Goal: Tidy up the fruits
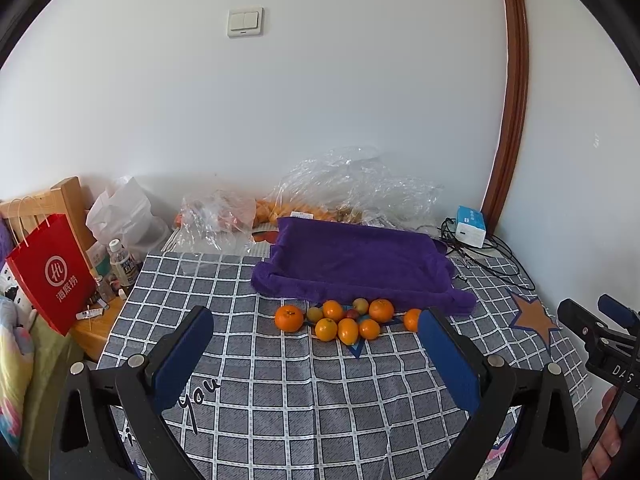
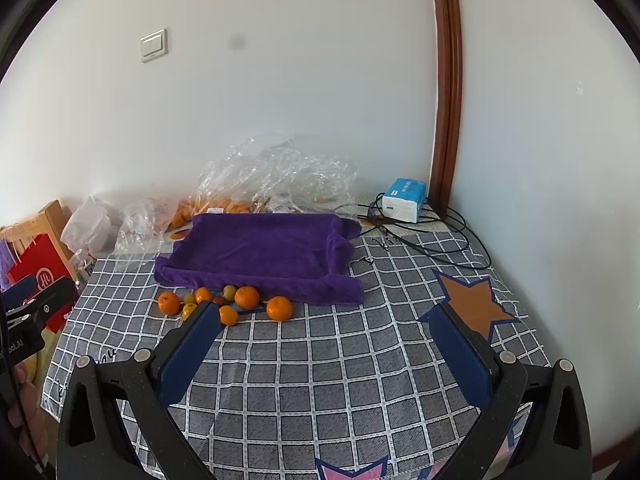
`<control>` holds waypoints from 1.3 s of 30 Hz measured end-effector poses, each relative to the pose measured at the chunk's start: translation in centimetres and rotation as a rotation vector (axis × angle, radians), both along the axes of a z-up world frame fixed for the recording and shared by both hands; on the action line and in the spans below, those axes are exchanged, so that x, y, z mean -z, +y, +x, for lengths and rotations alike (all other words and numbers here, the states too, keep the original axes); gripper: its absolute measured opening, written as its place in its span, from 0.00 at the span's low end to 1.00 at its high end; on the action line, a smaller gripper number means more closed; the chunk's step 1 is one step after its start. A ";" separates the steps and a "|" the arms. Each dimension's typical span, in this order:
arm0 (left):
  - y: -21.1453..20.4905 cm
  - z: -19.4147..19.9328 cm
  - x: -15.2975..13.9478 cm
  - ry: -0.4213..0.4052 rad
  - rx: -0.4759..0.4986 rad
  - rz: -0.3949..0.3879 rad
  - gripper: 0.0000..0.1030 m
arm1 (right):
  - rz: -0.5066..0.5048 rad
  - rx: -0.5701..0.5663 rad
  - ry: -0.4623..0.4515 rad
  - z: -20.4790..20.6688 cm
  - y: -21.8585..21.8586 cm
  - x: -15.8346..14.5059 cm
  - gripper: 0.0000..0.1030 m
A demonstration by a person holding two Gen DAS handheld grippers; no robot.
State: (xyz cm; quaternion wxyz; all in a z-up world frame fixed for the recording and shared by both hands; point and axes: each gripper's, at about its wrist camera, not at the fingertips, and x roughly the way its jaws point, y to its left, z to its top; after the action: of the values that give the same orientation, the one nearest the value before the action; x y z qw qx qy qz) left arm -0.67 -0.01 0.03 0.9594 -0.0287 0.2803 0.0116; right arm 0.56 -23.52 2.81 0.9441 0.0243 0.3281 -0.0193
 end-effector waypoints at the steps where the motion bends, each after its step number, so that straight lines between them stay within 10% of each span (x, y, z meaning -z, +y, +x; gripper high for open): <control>1: 0.0 0.0 0.0 0.000 0.000 0.000 1.00 | -0.001 0.000 0.000 0.0 0.0 0.0 1.00; 39: 0.3 -0.2 0.0 -0.003 0.002 -0.003 1.00 | -0.011 -0.011 0.003 -0.1 0.3 0.4 1.00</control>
State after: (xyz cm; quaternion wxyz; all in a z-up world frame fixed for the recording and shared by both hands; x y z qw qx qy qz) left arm -0.89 0.26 0.08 0.9598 -0.0301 0.2790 0.0102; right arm 0.43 -23.21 2.43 0.9439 0.0173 0.3295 -0.0158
